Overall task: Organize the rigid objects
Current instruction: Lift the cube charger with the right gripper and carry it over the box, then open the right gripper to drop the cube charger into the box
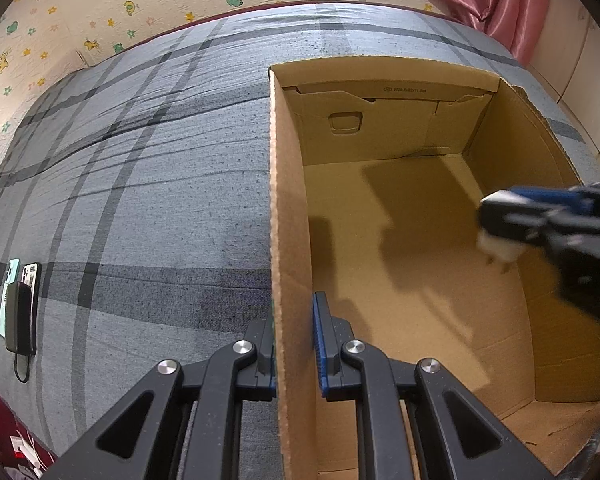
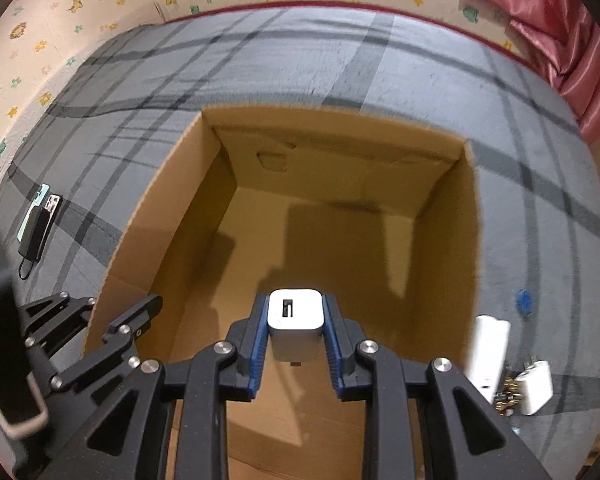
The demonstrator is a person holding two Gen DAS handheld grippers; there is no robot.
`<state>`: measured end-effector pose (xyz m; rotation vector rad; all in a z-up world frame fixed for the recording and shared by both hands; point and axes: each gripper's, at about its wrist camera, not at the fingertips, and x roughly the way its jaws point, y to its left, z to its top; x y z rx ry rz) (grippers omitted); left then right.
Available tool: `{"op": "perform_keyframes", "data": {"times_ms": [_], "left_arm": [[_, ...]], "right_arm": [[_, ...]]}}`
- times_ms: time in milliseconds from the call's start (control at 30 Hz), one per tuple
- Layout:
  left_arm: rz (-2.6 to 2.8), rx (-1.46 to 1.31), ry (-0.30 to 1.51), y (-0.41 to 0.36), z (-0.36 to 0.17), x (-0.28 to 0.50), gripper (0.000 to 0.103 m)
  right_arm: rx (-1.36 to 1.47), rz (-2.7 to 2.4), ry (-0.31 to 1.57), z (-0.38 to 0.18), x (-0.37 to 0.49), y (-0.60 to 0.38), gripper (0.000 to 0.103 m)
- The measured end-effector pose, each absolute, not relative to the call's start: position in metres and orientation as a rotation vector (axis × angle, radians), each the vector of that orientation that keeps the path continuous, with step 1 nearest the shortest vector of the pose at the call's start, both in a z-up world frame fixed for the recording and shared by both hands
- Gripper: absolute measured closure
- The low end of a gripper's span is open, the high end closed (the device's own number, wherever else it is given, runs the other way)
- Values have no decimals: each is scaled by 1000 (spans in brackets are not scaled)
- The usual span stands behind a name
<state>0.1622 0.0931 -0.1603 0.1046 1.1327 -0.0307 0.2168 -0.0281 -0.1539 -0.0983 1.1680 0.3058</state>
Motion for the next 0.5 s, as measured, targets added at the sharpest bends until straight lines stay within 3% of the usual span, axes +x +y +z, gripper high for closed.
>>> {"op": "perform_keyframes", "data": {"times_ms": [500], "left_arm": [[-26, 111, 1138, 91, -162, 162, 89]], "right_arm": [[-58, 304, 1286, -198, 234, -9, 76]]}}
